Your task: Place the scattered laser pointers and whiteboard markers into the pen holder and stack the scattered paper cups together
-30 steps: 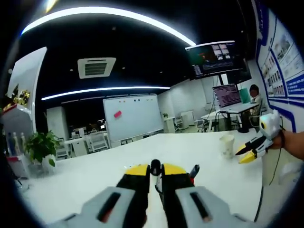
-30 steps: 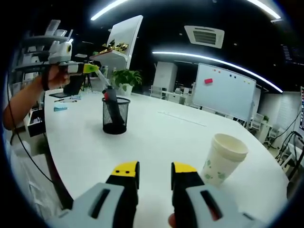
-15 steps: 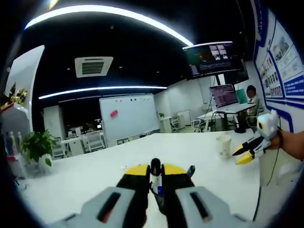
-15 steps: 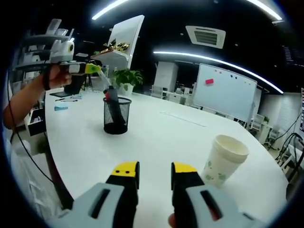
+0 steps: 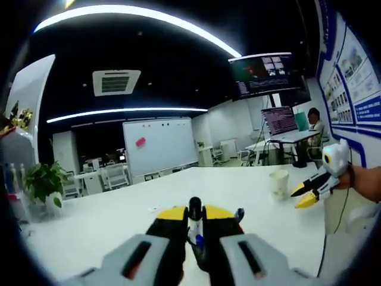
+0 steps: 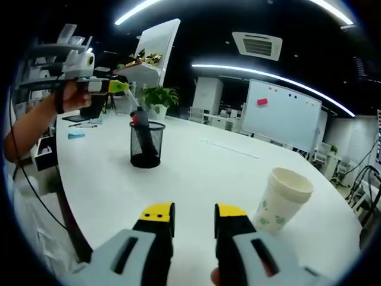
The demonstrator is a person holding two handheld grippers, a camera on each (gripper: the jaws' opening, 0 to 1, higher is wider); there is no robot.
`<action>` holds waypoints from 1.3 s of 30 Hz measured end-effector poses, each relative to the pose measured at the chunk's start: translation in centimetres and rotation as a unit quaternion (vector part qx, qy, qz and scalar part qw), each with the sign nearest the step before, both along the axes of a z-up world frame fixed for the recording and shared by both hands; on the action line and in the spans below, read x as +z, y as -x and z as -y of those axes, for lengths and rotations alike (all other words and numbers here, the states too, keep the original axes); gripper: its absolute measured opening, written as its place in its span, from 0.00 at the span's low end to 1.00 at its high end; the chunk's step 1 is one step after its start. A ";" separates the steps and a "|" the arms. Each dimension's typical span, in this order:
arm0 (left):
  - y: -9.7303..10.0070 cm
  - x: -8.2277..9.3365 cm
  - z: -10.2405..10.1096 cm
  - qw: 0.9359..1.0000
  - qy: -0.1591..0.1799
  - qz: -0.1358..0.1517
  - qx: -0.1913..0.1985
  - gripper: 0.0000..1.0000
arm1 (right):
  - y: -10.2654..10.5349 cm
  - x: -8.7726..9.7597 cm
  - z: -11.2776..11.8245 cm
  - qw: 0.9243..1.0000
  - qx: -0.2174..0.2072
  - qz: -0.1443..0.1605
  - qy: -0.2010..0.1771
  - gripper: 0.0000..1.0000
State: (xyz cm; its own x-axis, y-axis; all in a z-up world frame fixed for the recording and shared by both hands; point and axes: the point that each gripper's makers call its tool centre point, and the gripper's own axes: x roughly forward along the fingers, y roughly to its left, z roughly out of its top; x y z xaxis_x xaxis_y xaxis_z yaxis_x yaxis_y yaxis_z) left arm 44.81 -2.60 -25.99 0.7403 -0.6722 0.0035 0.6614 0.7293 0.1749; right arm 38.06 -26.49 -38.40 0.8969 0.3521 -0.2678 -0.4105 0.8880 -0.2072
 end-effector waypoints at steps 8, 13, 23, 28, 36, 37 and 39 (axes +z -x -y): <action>0.0 -0.5 0.9 1.000 -0.008 -0.004 -0.009 0.11 | 0.2 0.0 0.0 1.000 -0.001 -0.001 0.001 0.27; -0.1 -0.5 1.2 1.000 -0.008 -0.004 -0.011 0.11 | 0.2 0.0 0.4 1.000 -0.005 0.001 -0.003 0.27; -0.4 -1.6 2.0 1.000 -0.016 -0.016 -0.018 0.11 | 0.3 -0.3 0.5 1.000 -0.004 -0.002 -0.005 0.27; -0.5 -1.8 1.9 1.000 -0.016 -0.018 -0.017 0.11 | 0.2 -0.4 0.6 1.000 -0.005 -0.003 -0.006 0.27; -0.6 -2.2 2.1 0.999 -0.018 -0.022 -0.019 0.11 | 0.2 -0.6 0.4 1.000 -0.003 -0.005 -0.006 0.27; -0.7 -2.2 2.2 0.999 -0.018 -0.023 -0.020 0.11 | 0.2 -0.6 0.4 1.000 -0.003 -0.005 -0.006 0.27; -0.7 -2.4 2.2 0.999 -0.019 -0.025 -0.020 0.11 | 0.2 -0.6 0.4 1.000 -0.003 -0.005 -0.005 0.27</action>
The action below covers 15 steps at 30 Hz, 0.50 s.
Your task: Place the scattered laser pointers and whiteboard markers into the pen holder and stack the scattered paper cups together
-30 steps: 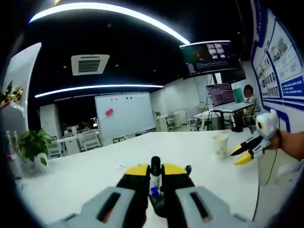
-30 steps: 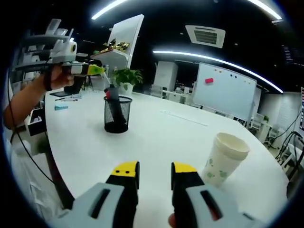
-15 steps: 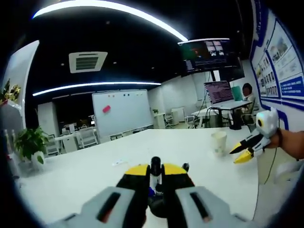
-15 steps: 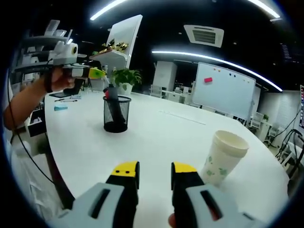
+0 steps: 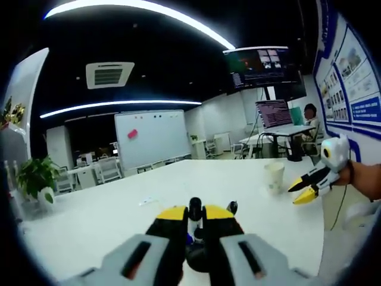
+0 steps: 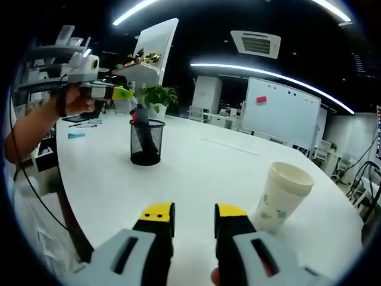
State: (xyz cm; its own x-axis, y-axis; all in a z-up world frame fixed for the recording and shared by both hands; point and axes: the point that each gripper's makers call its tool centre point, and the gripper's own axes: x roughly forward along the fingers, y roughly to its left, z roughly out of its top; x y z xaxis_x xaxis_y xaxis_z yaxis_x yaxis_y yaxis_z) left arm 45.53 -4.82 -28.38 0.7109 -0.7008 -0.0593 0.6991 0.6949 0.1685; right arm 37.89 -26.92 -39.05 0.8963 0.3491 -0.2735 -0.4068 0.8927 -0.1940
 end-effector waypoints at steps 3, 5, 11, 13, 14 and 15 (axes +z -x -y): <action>-0.1 -0.2 0.0 1.000 0.000 -0.002 0.000 0.11 | 0.0 0.0 0.0 1.000 -0.001 0.000 0.000 0.27; -0.2 -0.3 0.1 1.000 -0.001 -0.003 0.000 0.11 | 0.1 -0.1 0.0 1.000 -0.001 -0.001 0.000 0.27; -0.3 -0.5 0.2 1.000 -0.003 -0.005 -0.001 0.11 | 0.1 -0.2 0.0 1.000 -0.001 -0.002 0.000 0.27; -0.3 -0.5 0.2 1.000 -0.004 -0.006 -0.001 0.11 | 0.1 -0.2 0.0 1.000 -0.001 -0.003 0.000 0.27; -0.3 -0.5 0.2 1.000 -0.005 -0.006 -0.001 0.11 | 0.1 -0.2 0.0 1.000 -0.001 -0.003 0.000 0.27; -0.3 -0.5 0.2 1.000 -0.005 -0.006 -0.001 0.11 | 0.1 -0.2 -0.1 1.000 -0.001 -0.003 0.001 0.27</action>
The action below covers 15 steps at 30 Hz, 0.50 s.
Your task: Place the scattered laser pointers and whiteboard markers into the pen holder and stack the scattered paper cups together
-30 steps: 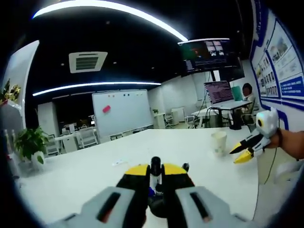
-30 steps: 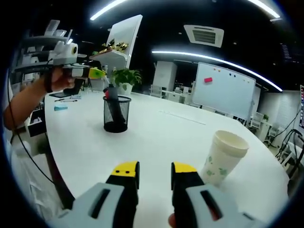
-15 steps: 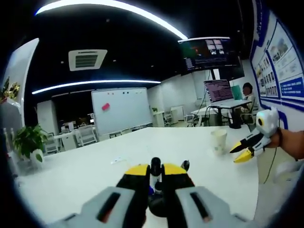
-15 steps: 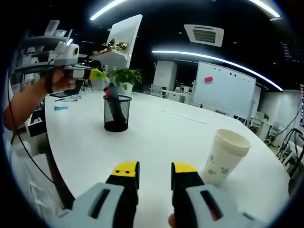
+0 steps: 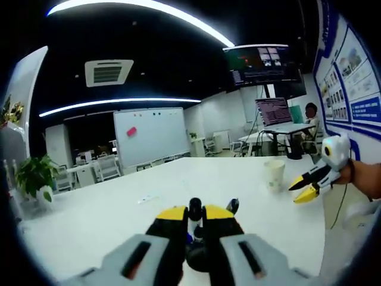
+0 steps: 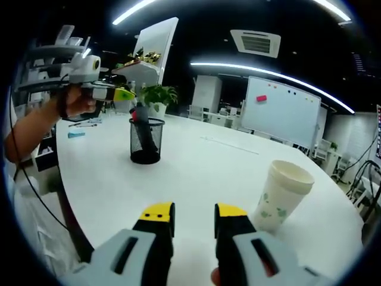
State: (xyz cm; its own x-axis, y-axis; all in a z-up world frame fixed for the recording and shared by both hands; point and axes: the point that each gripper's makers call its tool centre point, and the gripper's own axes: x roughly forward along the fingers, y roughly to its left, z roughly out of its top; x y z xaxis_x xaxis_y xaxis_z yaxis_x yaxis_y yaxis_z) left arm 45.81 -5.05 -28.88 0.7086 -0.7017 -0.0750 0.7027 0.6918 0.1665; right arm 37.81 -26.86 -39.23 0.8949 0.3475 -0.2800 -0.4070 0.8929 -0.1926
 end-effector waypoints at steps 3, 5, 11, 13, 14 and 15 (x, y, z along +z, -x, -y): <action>0.0 0.0 0.0 1.000 0.000 0.000 0.000 0.11 | 0.0 0.3 -0.1 1.000 0.002 0.002 0.002 0.27; 0.0 0.0 0.0 1.000 -0.001 -0.001 0.000 0.11 | 0.0 0.5 -0.2 1.000 0.004 0.004 0.002 0.27; -0.1 -0.1 0.0 1.000 -0.004 -0.003 0.002 0.11 | 0.0 0.8 -0.2 1.000 0.005 0.009 0.003 0.27; -0.1 -0.2 0.0 1.000 -0.004 -0.004 0.002 0.11 | 0.1 0.8 -0.2 1.000 0.005 0.009 0.004 0.27; -0.2 -0.2 0.0 1.000 -0.005 -0.005 0.002 0.11 | 0.1 0.9 -0.2 1.000 0.005 0.009 0.005 0.27; -0.2 -0.3 0.0 1.000 -0.006 -0.005 0.002 0.11 | 0.1 0.9 -0.2 1.000 0.005 0.009 0.005 0.27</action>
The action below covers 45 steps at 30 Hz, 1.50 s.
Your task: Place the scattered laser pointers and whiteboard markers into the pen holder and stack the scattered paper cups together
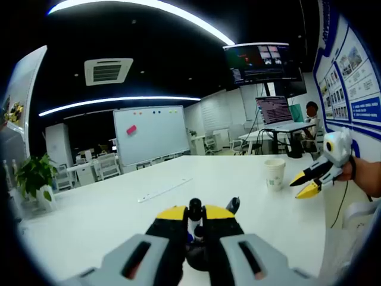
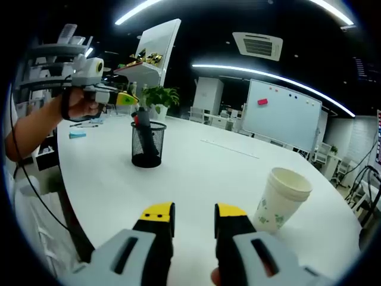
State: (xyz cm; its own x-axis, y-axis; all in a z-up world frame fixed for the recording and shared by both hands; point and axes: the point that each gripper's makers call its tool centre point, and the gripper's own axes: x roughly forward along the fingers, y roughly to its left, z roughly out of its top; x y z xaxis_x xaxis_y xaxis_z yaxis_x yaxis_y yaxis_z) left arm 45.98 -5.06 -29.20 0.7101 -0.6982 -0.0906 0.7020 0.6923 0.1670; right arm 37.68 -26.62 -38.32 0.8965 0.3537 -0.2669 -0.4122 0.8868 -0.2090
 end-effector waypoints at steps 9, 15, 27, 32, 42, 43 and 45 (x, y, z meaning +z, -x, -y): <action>-0.3 -0.8 0.3 1.000 -0.009 -0.010 -0.005 0.11 | 0.1 -0.1 -0.2 1.000 0.004 -0.003 0.003 0.27; -0.2 -1.1 0.8 1.000 -0.012 -0.013 -0.009 0.11 | 0.1 -0.2 0.2 1.000 0.001 -0.003 0.002 0.27; -0.5 -1.9 1.1 0.999 -0.029 -0.011 -0.010 0.11 | -0.2 -0.4 0.1 1.000 0.005 -0.004 -0.005 0.27; -0.6 -2.3 1.3 0.999 -0.041 -0.004 -0.010 0.11 | 0.0 -0.7 -0.1 1.000 0.006 -0.007 -0.005 0.27; -0.7 -2.2 1.3 0.999 -0.040 0.000 -0.011 0.11 | -0.1 -0.9 0.1 1.000 0.002 -0.010 -0.005 0.27; -0.7 -2.2 1.3 0.999 -0.041 0.001 -0.011 0.11 | -0.1 -0.9 0.1 1.000 0.002 -0.010 -0.006 0.27; -0.7 -2.3 1.3 0.999 -0.043 0.002 -0.011 0.11 | -0.1 -1.0 0.1 1.000 0.003 -0.011 -0.005 0.27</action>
State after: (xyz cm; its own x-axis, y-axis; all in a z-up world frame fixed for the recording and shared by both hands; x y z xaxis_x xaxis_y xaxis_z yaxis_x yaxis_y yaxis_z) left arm 46.71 -6.35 -31.48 0.6946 -0.7041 -0.1474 0.7166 0.6592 0.2278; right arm 37.77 -26.71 -39.32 0.8884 0.3621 -0.2823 -0.4218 0.8864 -0.1905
